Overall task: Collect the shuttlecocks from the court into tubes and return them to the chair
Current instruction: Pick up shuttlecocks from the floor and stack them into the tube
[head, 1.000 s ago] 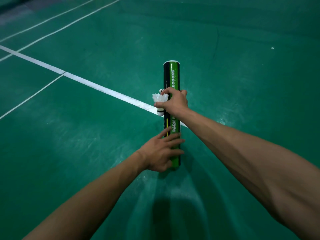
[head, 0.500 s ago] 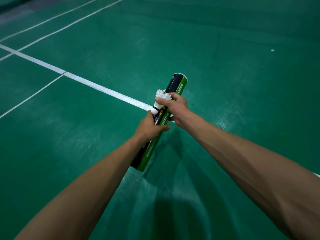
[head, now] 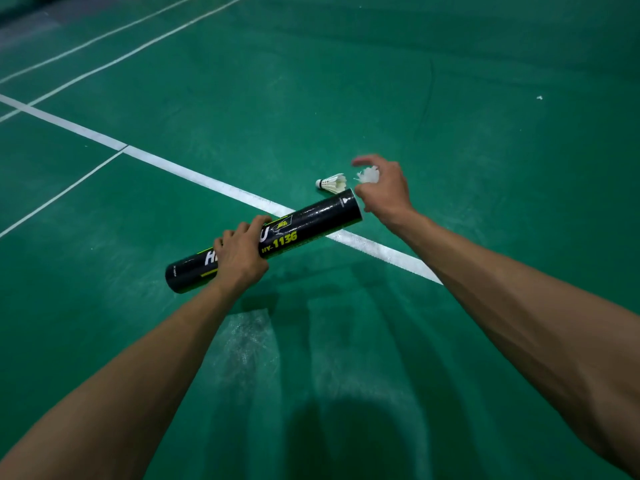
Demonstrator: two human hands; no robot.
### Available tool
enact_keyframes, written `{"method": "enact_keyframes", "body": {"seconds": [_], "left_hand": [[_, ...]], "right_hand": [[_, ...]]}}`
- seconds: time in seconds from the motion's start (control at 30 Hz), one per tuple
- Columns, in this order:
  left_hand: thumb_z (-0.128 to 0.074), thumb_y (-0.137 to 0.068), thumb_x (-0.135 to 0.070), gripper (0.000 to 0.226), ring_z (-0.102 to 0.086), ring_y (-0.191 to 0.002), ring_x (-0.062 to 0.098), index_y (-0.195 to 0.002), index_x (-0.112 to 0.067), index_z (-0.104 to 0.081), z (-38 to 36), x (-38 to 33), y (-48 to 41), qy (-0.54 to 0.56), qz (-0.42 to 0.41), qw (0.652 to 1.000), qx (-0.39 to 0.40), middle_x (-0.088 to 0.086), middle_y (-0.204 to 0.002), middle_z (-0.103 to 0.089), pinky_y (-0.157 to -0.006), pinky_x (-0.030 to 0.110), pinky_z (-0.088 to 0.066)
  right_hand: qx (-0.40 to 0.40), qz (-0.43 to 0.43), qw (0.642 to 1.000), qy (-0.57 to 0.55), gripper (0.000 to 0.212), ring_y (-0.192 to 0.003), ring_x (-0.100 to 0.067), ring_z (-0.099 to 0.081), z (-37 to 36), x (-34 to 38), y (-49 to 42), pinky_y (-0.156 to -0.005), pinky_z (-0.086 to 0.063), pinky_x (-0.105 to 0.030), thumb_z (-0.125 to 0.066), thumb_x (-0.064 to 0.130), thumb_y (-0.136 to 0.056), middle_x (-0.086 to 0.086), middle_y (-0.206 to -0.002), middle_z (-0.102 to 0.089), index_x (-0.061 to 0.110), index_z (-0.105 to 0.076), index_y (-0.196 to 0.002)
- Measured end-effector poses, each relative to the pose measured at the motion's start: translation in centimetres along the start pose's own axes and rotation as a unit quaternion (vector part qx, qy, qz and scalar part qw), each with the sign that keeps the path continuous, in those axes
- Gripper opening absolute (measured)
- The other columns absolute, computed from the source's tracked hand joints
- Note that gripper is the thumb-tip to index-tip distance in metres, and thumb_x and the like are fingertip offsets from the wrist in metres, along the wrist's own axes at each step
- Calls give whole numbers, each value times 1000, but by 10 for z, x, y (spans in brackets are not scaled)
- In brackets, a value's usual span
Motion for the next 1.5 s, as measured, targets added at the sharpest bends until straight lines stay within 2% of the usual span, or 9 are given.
{"method": "enact_keyframes", "body": {"seconds": [0.13, 0.3, 0.67, 0.77, 0.97, 1.1, 1.2, 1.37, 1.5], "left_hand": [[-69, -74, 1, 84, -51, -114, 39, -143, -38, -40, -1, -1, 2, 2, 6, 1000, 10, 8, -119, -56, -110, 59, -32], [-65, -75, 1, 83, -51, -115, 41, -143, -38, -39, 1, -3, 1, -15, -5, 1000, 9, 9, -120, -55, -114, 68, -24], [-64, -75, 2, 72, -51, -119, 42, -135, -28, -40, 6, -2, 7, -91, -4, 996, -5, 12, -119, -55, -118, 74, -9], [-78, -74, -19, 68, -55, -119, 40, -132, -22, -41, 10, -12, 5, -99, -13, 995, -5, 10, -120, -58, -118, 72, -14], [-84, -74, -48, 92, -55, -127, 35, -149, -26, -36, 23, -91, -3, -29, -123, 992, -31, 8, -139, -56, -112, 58, -37], [-81, -81, -44, 76, -57, -119, 39, -144, -22, -45, 27, -110, -15, 44, -134, 989, -43, 10, -132, -60, -99, 58, -47], [-81, -82, -43, 65, -59, -109, 37, -135, -21, -52, 26, -106, -17, 90, -164, 981, -54, 10, -122, -63, -92, 55, -48], [-85, -79, -42, 66, -61, -107, 34, -129, -14, -52, 27, -101, -16, 111, -156, 979, -72, 9, -121, -65, -91, 51, -48], [-87, -78, -40, 60, -61, -103, 31, -121, -16, -54, 29, -97, -16, 121, -164, 975, -87, 6, -117, -65, -88, 47, -47]], "right_hand": [[60, -47, 995, -61, 14, -68, -19, -59, -3, 2, 4, -55, -49, -30, -70, 15, -82, -6, -85, -71, 6, -76, -91], [67, -56, 996, 3, 34, -64, -18, -63, 3, 1, 3, -55, -52, -33, -81, 31, -79, -9, -82, -70, 3, -70, -95], [205, -140, 968, -26, 30, -67, -24, -72, -1, -2, 14, -58, -61, -33, -76, 12, -84, -20, -97, -73, -8, -66, -103], [214, -155, 961, -85, 26, -64, -24, -74, -8, 1, 19, -62, -64, -37, -76, 6, -84, -22, -99, -69, -9, -63, -101], [192, -83, 974, -85, 16, -68, -29, -70, -34, 18, 27, -61, -63, -41, -75, 3, -80, -25, -84, -69, -10, -70, -87], [187, -46, 978, -77, 17, -64, -26, -64, -43, 29, 30, -63, -59, -57, -73, 3, -71, -37, -83, -66, -12, -71, -79], [182, -33, 980, -70, 13, -64, -25, -63, -43, 29, 31, -65, -59, -62, -72, 6, -67, -29, -74, -67, -5, -73, -73], [172, -33, 979, -100, 7, -85, -41, -73, -46, 28, 35, -64, -63, -56, -73, 2, -72, -27, -87, -72, 0, -78, -77], [146, -32, 982, -113, 8, -84, -37, -73, -46, 28, 38, -62, -63, -53, -73, 2, -74, -24, -88, -72, 3, -80, -78]]}}
Point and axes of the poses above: each hand's wrist, its own y-axis away from the middle knuckle, its own z-axis out of the back of the hand, x = y × z, the point moved 5 cm from there along -y, towards the middle knuckle
